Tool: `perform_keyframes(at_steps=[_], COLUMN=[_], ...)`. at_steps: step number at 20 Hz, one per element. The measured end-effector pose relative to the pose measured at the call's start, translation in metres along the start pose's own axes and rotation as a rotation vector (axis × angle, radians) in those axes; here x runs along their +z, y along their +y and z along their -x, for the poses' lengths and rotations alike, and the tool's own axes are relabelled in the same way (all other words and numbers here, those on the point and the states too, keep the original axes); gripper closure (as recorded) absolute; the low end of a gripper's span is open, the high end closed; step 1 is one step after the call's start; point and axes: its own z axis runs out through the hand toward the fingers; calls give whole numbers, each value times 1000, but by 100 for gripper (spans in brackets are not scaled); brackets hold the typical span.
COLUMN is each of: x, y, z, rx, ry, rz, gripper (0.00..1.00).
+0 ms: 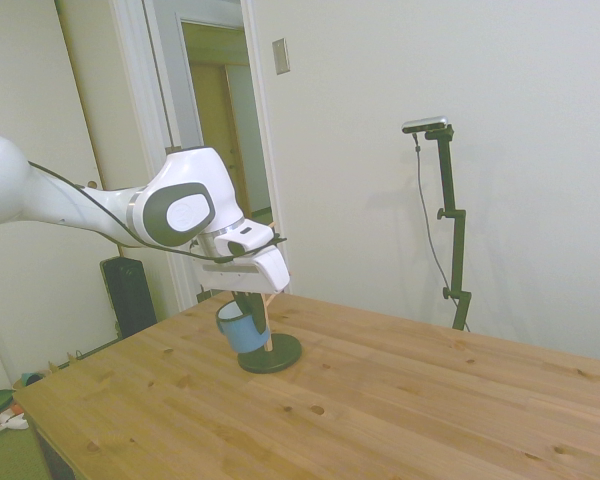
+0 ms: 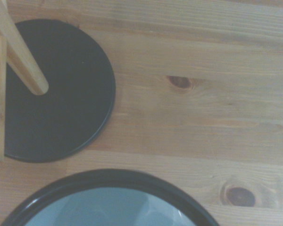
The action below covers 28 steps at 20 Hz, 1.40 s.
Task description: Hang the mug
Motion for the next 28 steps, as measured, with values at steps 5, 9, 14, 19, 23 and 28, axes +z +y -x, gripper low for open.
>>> perform_keyframes(at_steps=[5,9,14,19,23,28], x=[7,6,7,11,12,14], y=[-13,-21,-24,-32,-35,-36], z=[1,2,-5,-7,-5,-5], rx=[-20,-30,-25,-25,-21,-20], ry=[-10,-8,-5,-9,-12,-14], rz=[3,-2,-5,-5,-4,-3], gripper=[100,100,100,100,100,100])
